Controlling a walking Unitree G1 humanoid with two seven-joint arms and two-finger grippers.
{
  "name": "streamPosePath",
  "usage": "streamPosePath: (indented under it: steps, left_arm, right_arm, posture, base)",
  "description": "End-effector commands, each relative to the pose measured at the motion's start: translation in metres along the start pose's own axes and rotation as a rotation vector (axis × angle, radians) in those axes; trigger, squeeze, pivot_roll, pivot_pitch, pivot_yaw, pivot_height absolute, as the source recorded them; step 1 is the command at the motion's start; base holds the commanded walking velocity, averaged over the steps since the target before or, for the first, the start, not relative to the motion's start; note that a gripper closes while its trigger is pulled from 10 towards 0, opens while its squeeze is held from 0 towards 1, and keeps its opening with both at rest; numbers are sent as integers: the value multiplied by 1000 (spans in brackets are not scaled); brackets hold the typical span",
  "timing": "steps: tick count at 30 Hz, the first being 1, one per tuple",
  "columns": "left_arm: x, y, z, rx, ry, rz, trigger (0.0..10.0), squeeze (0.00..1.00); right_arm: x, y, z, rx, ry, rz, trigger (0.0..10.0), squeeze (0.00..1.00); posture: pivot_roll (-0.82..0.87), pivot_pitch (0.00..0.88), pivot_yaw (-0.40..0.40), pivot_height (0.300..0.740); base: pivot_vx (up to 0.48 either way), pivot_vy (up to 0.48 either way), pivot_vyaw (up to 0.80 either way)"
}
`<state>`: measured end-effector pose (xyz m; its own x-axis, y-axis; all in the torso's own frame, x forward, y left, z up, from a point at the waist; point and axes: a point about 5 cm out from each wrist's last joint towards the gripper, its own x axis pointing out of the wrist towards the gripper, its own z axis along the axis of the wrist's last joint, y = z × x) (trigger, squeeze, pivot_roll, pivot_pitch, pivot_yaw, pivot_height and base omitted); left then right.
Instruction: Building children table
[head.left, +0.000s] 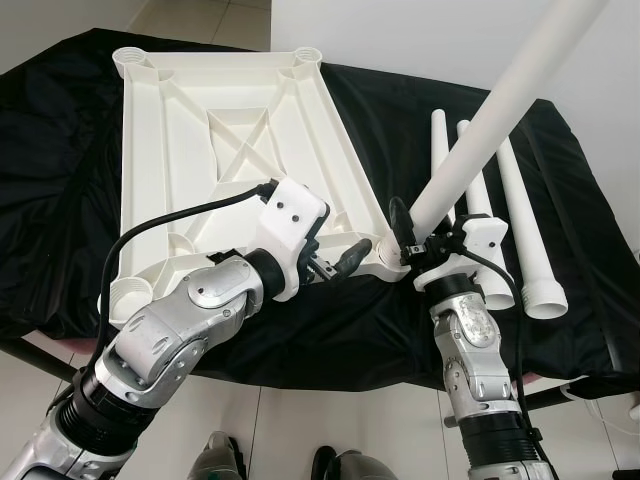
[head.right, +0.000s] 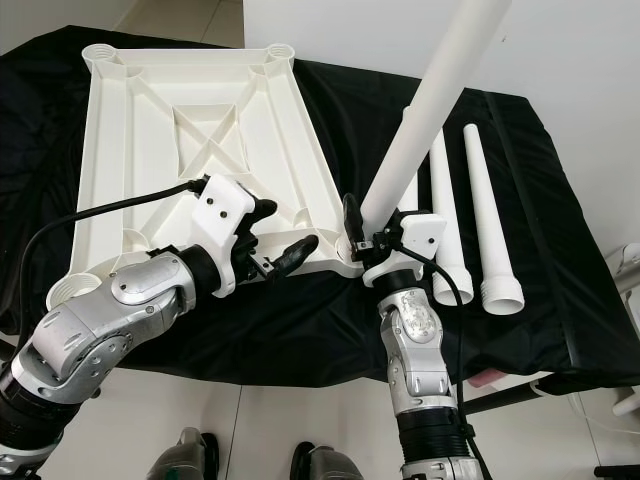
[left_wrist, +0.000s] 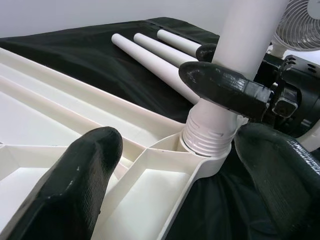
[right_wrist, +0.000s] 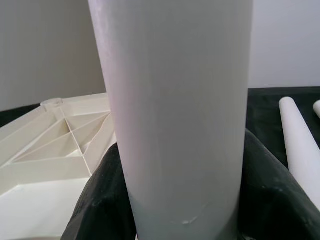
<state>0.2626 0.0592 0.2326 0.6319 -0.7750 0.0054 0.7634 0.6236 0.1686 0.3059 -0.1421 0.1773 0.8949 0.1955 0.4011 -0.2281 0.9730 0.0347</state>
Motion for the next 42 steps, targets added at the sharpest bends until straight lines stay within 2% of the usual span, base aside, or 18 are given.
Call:
streamPosePath:
  steps: [1, 14, 23, 32, 42]
  left_arm:
    - [-2, -11, -2, -3, 11, -155, 10000, 0]
    - [-2, -10, -1, -4, 11, -151, 10000, 0]
    - [-3, -10, -1, -5, 11, -146, 10000, 0]
    - [-2, -10, -1, -5, 11, -145, 10000, 0]
    - [-2, -10, -1, -7, 9, -148, 10000, 0]
  right_arm:
    - [-19, -8, -36, 51, 205, -72, 10000, 0]
    - [-18, -6, -34, 21, 192, -70, 10000, 0]
    - [-17, 2, -34, 3, 192, -137, 10000, 0]
    - [-17, 4, -35, 0, 194, -141, 10000, 0]
    - [-21, 1, -35, -41, 197, -307, 10000, 0]
  posture:
    - [125, 185, -82, 740]
    - [124, 191, -82, 740]
    - [126, 193, -84, 740]
    - [129, 194, -87, 740]
    - [129, 194, -87, 740]
  base:
    - [0, 0, 0]
    - [0, 0, 0]
    - [0, 0, 0]
    - [0, 0, 0]
    - [0, 0, 0]
